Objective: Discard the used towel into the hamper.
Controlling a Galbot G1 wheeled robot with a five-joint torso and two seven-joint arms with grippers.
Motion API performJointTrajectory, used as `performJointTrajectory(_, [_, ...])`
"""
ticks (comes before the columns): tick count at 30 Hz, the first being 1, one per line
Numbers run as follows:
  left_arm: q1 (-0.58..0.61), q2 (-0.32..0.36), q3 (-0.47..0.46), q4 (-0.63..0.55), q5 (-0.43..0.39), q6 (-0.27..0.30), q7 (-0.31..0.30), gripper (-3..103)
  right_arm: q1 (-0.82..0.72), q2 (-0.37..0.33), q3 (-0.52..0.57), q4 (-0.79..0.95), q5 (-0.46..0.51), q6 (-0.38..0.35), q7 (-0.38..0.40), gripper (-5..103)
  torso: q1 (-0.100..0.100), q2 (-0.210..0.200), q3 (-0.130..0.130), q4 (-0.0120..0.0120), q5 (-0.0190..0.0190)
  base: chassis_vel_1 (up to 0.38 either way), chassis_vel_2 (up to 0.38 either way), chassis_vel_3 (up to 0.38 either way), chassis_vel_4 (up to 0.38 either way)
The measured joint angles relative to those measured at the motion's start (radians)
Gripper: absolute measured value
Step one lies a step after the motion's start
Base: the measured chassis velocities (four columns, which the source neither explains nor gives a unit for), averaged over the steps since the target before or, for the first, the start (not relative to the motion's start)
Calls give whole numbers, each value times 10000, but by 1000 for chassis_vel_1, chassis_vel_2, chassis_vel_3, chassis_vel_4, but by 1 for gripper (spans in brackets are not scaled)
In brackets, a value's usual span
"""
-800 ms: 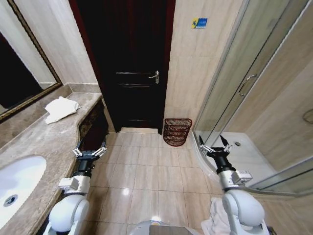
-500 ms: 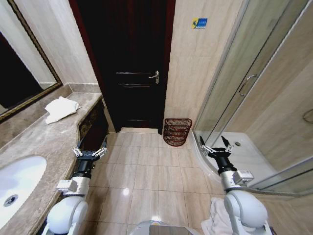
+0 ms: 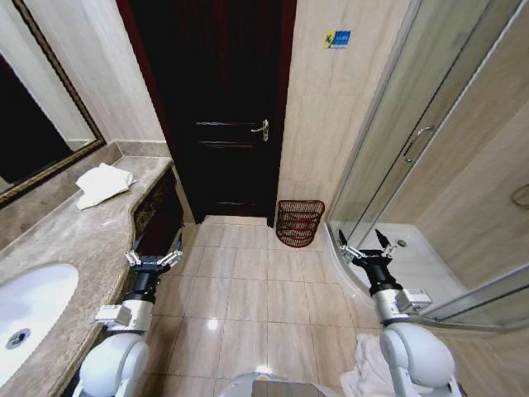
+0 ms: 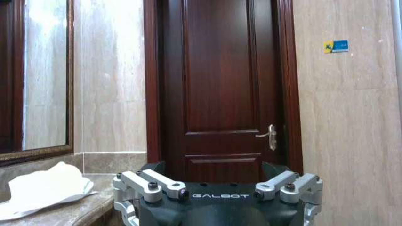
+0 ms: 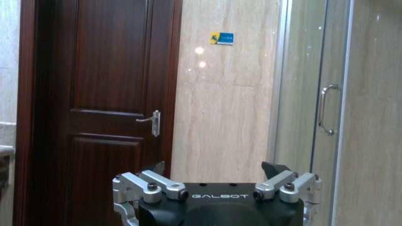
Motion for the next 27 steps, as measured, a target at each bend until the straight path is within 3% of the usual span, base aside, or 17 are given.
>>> performJointTrajectory(13, [31,44,-58,-34,2,-98,0,100,14,35,-38,-29,-24,79,6,100,-1,0,0,0,0,0,0,0,0])
performJointTrajectory(27, [56,19,-102,12,-2,-208,6,100,45,26,-75,-73,-64,148,-16,100,1,0,0,1,2,-59,116,123,-54])
